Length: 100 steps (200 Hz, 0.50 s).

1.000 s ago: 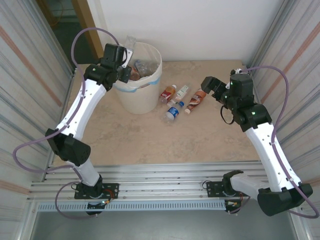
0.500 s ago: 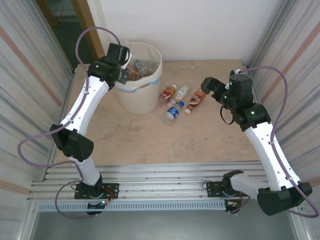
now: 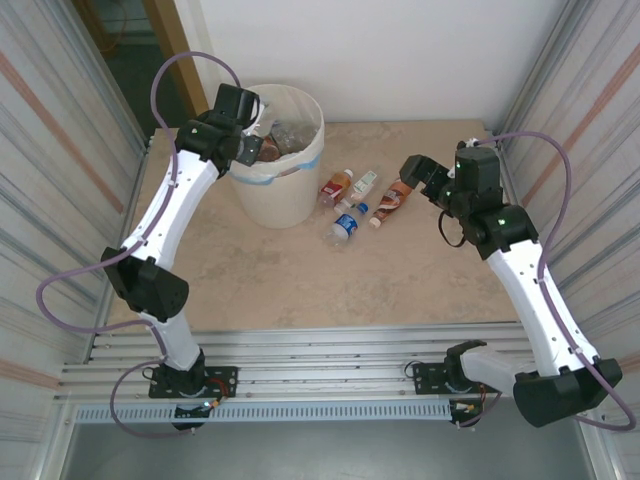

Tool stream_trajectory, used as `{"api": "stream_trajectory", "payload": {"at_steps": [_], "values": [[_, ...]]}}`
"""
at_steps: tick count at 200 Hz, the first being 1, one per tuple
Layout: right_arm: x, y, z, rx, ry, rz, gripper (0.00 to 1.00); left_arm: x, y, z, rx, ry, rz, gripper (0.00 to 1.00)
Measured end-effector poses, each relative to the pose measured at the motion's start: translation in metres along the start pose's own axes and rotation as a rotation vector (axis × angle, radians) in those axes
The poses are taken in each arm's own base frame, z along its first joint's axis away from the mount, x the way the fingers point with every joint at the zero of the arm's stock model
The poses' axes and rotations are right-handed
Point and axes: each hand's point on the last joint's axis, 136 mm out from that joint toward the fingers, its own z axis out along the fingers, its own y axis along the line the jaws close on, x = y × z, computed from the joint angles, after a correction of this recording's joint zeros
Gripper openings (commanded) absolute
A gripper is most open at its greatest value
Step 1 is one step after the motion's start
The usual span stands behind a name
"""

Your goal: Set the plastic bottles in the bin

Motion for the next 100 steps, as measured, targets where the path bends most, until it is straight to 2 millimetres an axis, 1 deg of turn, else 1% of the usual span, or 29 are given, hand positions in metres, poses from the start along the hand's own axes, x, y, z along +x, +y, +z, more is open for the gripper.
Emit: {"api": "stream_trajectory", "payload": {"at_steps": [19,60,81,100], "values": [[0.005,-0.005,0.006,0.025,0.023,-0.002,0.98,-0.001,-0.005,-0.002,0.023,-0.004,-0.006,0.63],[0.022,-0.018,0.025,0.089,0.1,-0.007,0.98,-0.006,-0.018,-0.007,0.09,-0.028,-0.03,0.63],[0.028,-0.023,0.034,0.116,0.133,-0.011,0.98,-0.013,-0.02,-0.016,0.114,-0.067,-0.06,0.66],[0.032,-0.026,0.042,0.141,0.162,-0.018,0.98,-0.015,-0.017,-0.028,0.128,-0.113,-0.094,0.67]]}}
